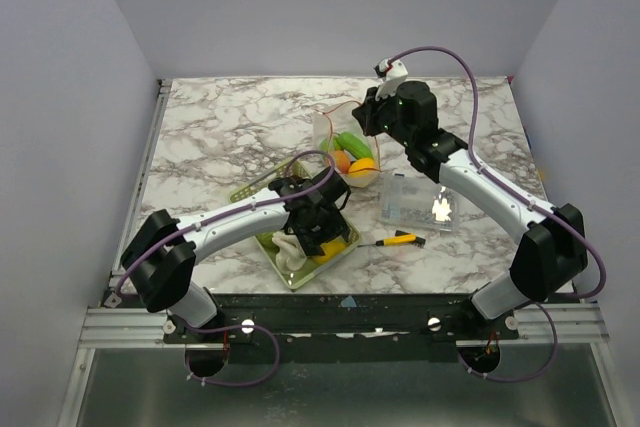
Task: Place the food in the zip-top bag and seal the zipper
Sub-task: Pick up the fake fruit from the bin.
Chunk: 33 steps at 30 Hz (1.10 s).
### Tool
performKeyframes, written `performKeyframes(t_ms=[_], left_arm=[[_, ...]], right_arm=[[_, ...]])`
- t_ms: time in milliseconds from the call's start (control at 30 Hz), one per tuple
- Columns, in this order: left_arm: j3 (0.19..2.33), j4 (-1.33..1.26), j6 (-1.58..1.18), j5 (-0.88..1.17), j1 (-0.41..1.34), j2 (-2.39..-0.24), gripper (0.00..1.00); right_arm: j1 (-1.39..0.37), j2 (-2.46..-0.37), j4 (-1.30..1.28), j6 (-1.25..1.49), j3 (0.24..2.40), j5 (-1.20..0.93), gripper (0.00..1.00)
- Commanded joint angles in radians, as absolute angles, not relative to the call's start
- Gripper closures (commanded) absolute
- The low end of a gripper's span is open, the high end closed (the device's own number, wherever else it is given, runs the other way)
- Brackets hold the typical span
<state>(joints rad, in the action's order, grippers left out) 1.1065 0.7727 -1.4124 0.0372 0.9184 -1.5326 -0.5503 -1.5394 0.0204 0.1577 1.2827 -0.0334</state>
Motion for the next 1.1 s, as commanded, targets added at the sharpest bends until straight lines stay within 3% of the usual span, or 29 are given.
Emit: performKeyframes(t_ms=[0, 333, 800, 1000, 1067], left_arm=[[1.105, 0.897, -1.544, -0.02, 0.92, -1.511, 0.36], [1.064, 0.846, -1.561, -0.004, 0.892, -1.539, 0.18], [1.103, 0.997, -1.603, -0.107, 0.9, -1.608, 0.2], [1.063, 0.962, -1.629, -0.079, 0.898, -1.619, 0.06], [1.053, 0.921, -1.612, -0.067, 0.888, -1.641, 0.07]], right_arm=[[-0.547, -1.502, 0.04, 0.162, 1.272, -0.034, 0.99], [-0.546, -1.511, 0.041, 0.164, 1.271, -0.039, 0.99], [-0.547, -1.519, 0.046, 0.166, 1.27, -0.043, 0.99], [-0.546, -1.524, 0.046, 0.167, 1.27, -0.038, 0.99], [-0.547, -1.526, 0.047, 0.166, 1.27, -0.041, 0.99]])
